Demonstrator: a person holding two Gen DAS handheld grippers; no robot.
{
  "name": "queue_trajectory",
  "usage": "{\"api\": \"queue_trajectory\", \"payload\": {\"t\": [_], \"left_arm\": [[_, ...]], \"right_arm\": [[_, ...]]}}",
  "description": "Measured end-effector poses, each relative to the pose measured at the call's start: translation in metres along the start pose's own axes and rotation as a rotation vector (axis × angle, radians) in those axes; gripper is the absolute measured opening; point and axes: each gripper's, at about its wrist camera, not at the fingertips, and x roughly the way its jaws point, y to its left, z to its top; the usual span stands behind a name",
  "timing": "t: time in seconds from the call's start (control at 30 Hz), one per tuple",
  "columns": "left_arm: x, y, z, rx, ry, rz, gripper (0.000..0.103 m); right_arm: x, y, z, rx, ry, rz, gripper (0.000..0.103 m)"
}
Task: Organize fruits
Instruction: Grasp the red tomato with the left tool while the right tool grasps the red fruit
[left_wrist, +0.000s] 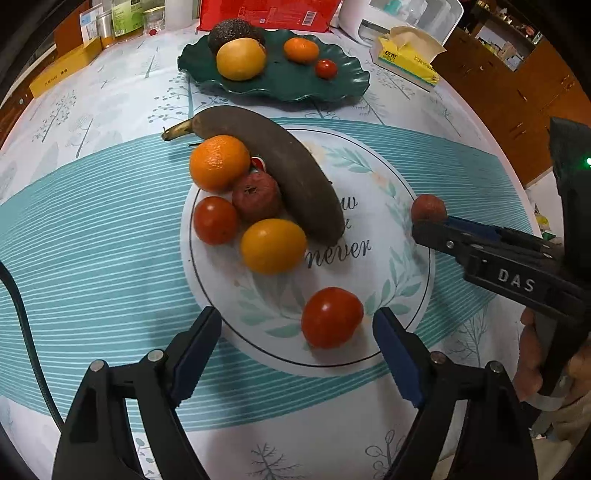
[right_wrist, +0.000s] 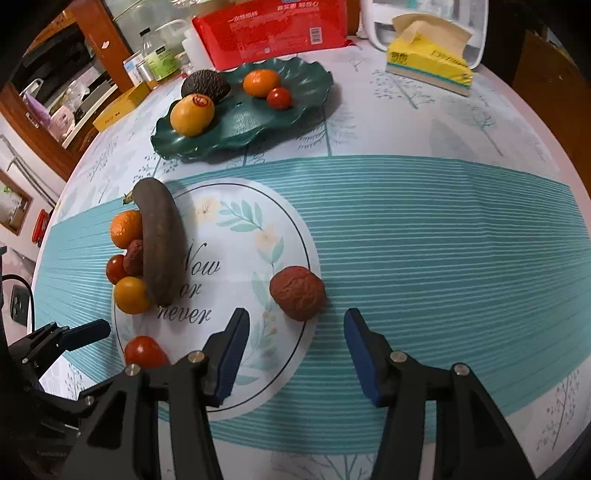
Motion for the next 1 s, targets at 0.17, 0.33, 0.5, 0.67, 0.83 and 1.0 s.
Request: {"api": "queue_trajectory", "payload": {"t": [0.17,0.33,0.5,0.67,0.83,1.0], "left_arm": [[0.005,-0.013,-0.001,0.027,0.009,0.02,0.072],[0.004,-0.019,-0.002,0.037,0.001,0.012,0.068],[0.007,-0.025,0.001,0.044,-0.005,0.01,0.054],[0.007,-0.025,0.001,0.044,-0.006,0.01,0.038],[0.005,-0.025,-0.003,0.036,-0.007,0.008,0.034],[0.005,-0.025,-0.004,0.024,-0.008,-0.004,0.034]], "right_arm": [[0.006,0.0,0.007,-0.04,-0.011,0.006,0.041],[0.007,0.001,0.01,-0.076,-0.021,0.011,0.033],[0.007,0.003,0.009,-0.11,-0.037,-0.002,0.032],[0.007,0.003,0.008,-0.116,-0.039,0.0,0.032],[0.005,0.004,0.005,-0.121,-0.045,-0.003,0.031],[-0.001,0.007,0.002,-0.129,-0.057,0.0,0.031]]}}
